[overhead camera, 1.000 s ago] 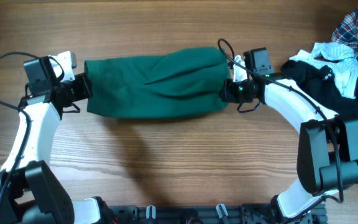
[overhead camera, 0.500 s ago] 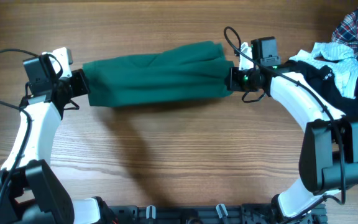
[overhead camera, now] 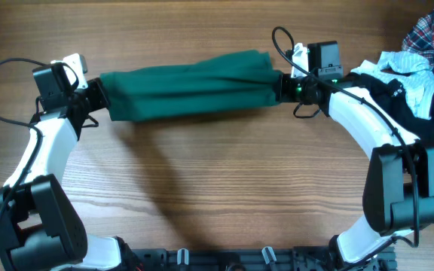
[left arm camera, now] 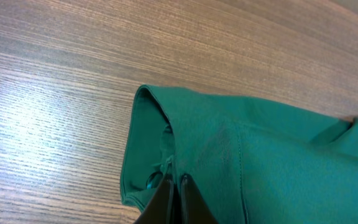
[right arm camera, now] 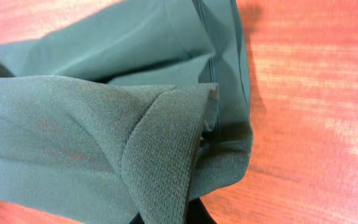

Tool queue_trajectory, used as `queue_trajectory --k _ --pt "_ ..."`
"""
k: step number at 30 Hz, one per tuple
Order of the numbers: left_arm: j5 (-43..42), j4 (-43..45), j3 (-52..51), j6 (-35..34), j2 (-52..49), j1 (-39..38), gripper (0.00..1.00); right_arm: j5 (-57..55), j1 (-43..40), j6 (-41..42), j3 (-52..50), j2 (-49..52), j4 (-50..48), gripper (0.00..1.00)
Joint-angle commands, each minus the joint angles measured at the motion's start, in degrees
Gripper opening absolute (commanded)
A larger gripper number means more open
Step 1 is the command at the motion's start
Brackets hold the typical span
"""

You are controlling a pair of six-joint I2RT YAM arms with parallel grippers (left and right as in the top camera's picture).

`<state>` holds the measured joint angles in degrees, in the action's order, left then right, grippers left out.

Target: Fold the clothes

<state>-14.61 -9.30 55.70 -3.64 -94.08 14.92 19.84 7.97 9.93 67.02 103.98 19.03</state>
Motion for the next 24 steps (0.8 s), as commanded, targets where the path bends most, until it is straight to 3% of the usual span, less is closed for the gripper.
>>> queue_trajectory --k 1,7,24 --pt "3.8 0.1 -0.1 -1.9 -0.3 0.5 0.04 -2.9 -1.5 -1.0 1.2 0.3 -0.2 0.04" --pt "3.0 -5.6 -0.1 -3.3 0.7 -0.8 0.04 -0.5 -1.4 -1.0 1.2 -0.6 4.4 0.04" --pt "1.6 -33.9 -0.1 -10.4 11.5 -5.7 0.04 -0.5 -1.5 -1.2 1.2 -9.8 32.3 0.04"
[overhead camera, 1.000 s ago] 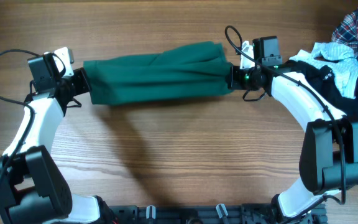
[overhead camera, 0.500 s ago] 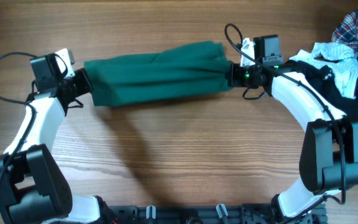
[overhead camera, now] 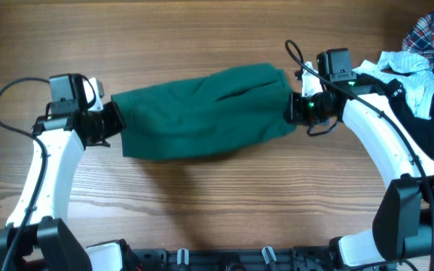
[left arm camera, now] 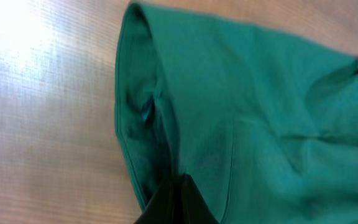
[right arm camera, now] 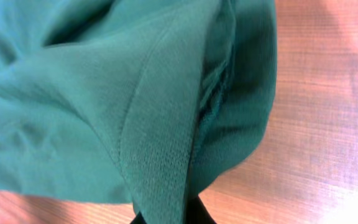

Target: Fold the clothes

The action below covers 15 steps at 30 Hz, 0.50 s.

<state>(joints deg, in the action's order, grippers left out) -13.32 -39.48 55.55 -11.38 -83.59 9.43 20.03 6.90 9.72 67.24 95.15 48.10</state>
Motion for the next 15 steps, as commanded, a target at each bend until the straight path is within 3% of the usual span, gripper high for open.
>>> queue_trajectory --k 1,8,15 --pt "0.3 -5.7 0.1 -2.6 1.0 -0.2 0.04 -0.7 -0.4 -1.5 1.0 -1.0 5.0 0.04" --pt "1.3 -8.7 0.1 -2.7 1.0 -0.2 0.04 -0.7 -0.4 -2.2 1.0 -1.4 7.4 0.04" --pt "5.7 5.6 0.1 -4.8 0.9 -0.2 0.04 -3.5 -0.4 -2.0 1.0 -1.6 -9.0 0.04"
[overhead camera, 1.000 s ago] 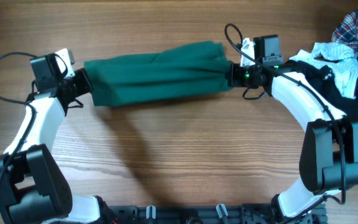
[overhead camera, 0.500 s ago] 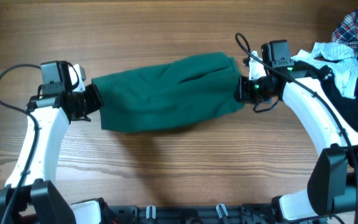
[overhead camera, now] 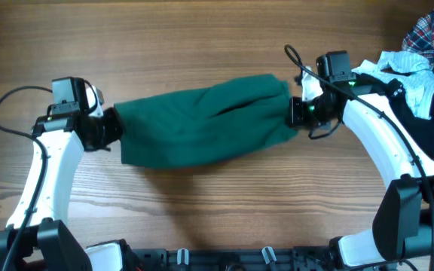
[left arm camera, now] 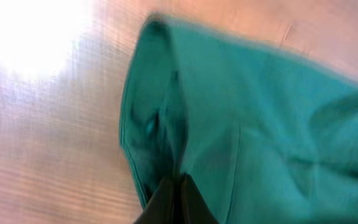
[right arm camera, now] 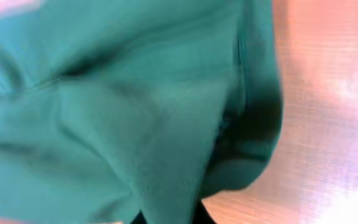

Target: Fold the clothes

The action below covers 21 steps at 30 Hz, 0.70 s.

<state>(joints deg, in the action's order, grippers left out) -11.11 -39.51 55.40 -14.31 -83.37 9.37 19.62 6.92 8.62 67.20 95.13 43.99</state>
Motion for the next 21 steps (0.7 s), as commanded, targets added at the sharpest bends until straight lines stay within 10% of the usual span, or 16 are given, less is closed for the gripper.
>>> queue_trajectory --k 1,21 --pt "4.2 7.8 0.2 -2.6 0.5 -0.2 0.04 -3.6 -0.4 -0.9 1.0 -1.4 -7.0 0.04" --pt "6.6 30.1 0.2 -4.2 -19.5 -0.2 0.04 -3.0 -0.3 -1.1 0.9 11.0 -24.0 0.04"
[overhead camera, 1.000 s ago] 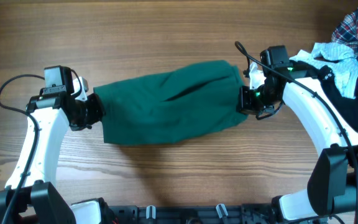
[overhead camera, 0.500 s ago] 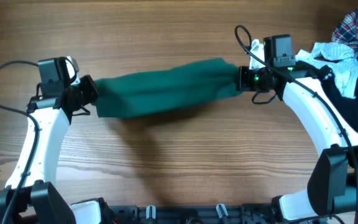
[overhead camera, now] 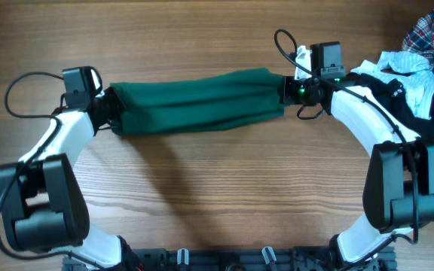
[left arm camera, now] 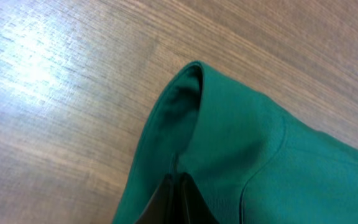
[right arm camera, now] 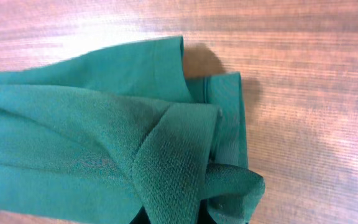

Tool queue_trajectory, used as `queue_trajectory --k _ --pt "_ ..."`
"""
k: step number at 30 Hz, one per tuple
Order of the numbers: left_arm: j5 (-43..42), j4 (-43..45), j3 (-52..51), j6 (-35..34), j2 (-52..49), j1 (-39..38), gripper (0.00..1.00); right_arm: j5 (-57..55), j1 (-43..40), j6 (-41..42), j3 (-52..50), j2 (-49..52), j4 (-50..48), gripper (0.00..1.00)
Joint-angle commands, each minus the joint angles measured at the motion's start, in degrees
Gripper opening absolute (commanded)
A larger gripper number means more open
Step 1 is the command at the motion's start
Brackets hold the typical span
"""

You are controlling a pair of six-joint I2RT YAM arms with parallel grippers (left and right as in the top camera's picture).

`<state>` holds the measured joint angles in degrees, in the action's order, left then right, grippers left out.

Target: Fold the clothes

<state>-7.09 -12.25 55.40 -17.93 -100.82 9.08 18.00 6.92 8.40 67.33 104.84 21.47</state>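
Note:
A dark green garment (overhead camera: 198, 100) is stretched into a narrow band across the back of the wooden table, bunched lengthwise. My left gripper (overhead camera: 114, 113) is shut on its left end, where the green cloth (left arm camera: 241, 155) curls over the closed black fingers (left arm camera: 178, 199). My right gripper (overhead camera: 285, 89) is shut on the right end. In the right wrist view the green fabric (right arm camera: 104, 137) wraps over and hides the fingers at the bottom edge.
A pile of other clothes (overhead camera: 420, 68) lies at the far right: a plaid shirt, a white piece and a dark one. Bare wooden table (overhead camera: 217, 196) stretches in front of the garment.
Both grippers have moved toward the back of the table and farther apart. The green garment, wide and sagging before, is now pulled into a tight narrow band.
The garment was held taut between both shut grippers at the back of the table. Then both grippers were nearer the front with the cloth spread wider and slack. Now it is back at the far side, stretched narrow, both ends still held.

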Motion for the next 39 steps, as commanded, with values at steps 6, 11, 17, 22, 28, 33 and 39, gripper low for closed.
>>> queue_trajectory --k 6,11,17,22,28,33,39 --pt "4.4 6.3 0.2 -0.3 -2.2 0.1 0.04 -3.5 -0.4 -0.9 0.8 2.5 -2.0 0.04" --pt "5.3 5.7 0.2 1.2 -2.2 0.1 0.04 -3.4 -0.3 -0.7 0.8 5.3 -1.1 0.04" --pt "7.2 4.3 0.2 1.2 -2.2 0.1 0.05 -3.5 -0.4 -0.7 0.8 6.2 -0.9 0.12" --pt "8.3 4.3 0.2 1.2 -2.0 0.1 0.49 -3.4 -0.4 -0.3 1.1 5.9 -0.8 0.79" --pt "9.2 4.1 0.2 3.7 0.7 0.1 0.71 -3.4 -0.4 -0.3 3.8 2.3 2.5 0.8" --pt "10.0 3.7 0.2 4.2 5.3 0.1 0.72 -3.4 -0.4 -0.3 7.1 -2.2 5.2 0.77" --pt "9.4 4.4 0.2 3.9 11.1 0.1 0.7 -1.2 -0.4 -0.2 8.9 -5.5 6.0 0.7"
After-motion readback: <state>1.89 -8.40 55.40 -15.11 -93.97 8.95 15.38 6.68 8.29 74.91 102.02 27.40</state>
